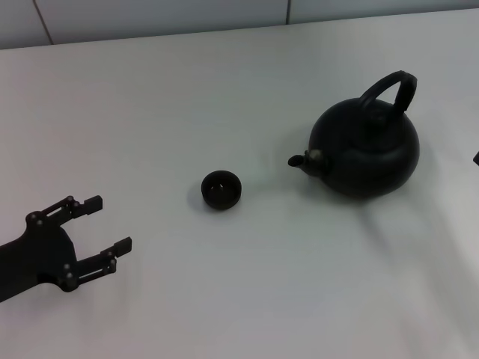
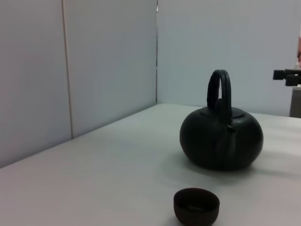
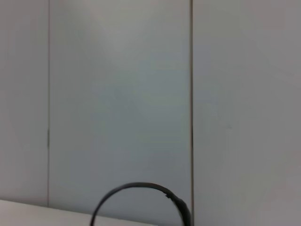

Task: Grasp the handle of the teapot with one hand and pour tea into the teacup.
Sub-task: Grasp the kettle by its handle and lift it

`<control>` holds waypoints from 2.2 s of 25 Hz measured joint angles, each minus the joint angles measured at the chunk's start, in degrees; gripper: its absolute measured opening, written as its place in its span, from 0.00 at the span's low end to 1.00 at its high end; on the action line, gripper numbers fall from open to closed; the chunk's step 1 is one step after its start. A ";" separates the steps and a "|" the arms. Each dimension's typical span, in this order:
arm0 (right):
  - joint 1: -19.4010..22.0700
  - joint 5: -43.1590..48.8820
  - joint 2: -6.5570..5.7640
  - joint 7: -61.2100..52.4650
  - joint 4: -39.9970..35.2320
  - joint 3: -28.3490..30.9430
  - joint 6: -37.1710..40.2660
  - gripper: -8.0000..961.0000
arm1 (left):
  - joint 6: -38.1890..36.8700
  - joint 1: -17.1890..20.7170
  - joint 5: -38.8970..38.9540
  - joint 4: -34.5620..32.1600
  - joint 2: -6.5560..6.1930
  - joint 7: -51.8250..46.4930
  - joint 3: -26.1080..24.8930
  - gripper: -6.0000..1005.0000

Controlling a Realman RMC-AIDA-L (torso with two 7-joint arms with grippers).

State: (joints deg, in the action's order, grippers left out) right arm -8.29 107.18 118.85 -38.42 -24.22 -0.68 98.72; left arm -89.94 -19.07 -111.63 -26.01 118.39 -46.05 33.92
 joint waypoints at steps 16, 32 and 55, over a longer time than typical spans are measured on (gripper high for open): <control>-10.12 0.66 -1.27 -6.00 -1.43 -4.82 -13.27 0.81 | -0.20 0.03 2.16 1.32 0.01 -0.24 0.00 0.80; -16.67 0.66 -1.31 -8.73 -1.35 -12.11 -23.30 0.78 | -0.32 0.44 2.84 1.40 0.08 -0.36 0.00 0.80; -17.22 1.08 -1.35 -9.40 -1.21 -14.84 -23.67 0.47 | -0.49 0.35 3.45 1.40 0.08 -0.45 0.00 0.80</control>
State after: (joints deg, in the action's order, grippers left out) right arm -25.51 108.26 117.50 -47.81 -25.43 -15.52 75.05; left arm -90.43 -18.72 -108.18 -24.61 118.47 -46.50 33.92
